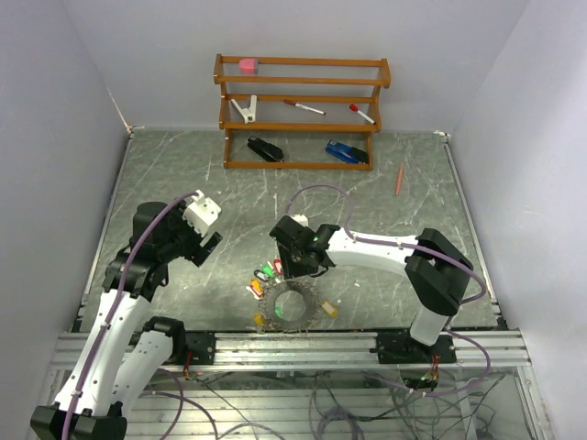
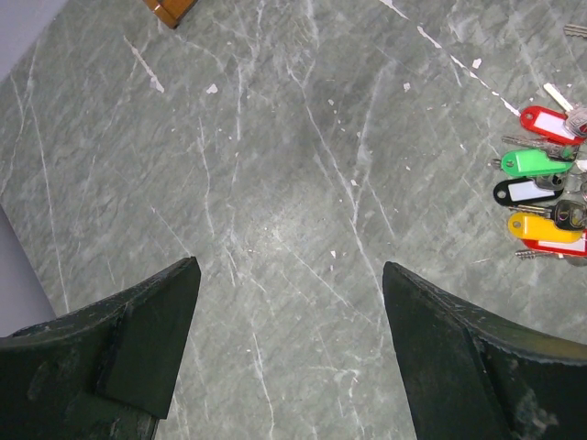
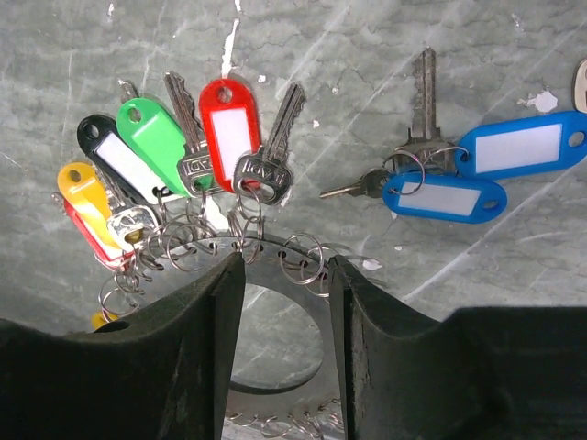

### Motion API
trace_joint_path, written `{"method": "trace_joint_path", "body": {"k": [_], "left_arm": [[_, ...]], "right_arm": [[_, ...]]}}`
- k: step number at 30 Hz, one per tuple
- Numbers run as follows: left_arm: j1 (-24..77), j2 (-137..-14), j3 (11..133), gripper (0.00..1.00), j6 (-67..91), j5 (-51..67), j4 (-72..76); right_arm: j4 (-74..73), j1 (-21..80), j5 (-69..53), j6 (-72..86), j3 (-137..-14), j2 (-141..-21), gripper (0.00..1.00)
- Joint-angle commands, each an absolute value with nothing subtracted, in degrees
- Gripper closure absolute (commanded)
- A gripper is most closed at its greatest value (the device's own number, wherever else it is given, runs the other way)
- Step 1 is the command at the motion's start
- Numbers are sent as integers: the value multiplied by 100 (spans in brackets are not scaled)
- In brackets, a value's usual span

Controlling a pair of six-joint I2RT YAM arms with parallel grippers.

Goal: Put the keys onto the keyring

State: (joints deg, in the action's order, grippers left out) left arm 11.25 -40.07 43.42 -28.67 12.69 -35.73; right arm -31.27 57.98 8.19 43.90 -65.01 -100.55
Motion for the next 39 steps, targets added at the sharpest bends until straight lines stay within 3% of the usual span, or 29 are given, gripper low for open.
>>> {"method": "trace_joint_path", "body": {"k": [1, 21, 32, 39], "left_arm": [[1107, -3953, 4353, 8, -2831, 1199, -3578], [1107, -3993, 4347, 9, -2814, 1215, -3555], [1107, -4042, 4534, 9, -2763, 1331, -3613], [1107, -4174, 4931, 9, -2498, 1669, -3714]], "right_arm": [[-3052, 5801, 841, 4362, -6475, -10159, 59], [-2933, 5687, 593, 4488, -5987, -10043, 66], [-3024, 5689, 675, 4365, -6100, -9957, 100], [-3182, 5696, 1160, 4288, -6429, -9315, 100]]}}
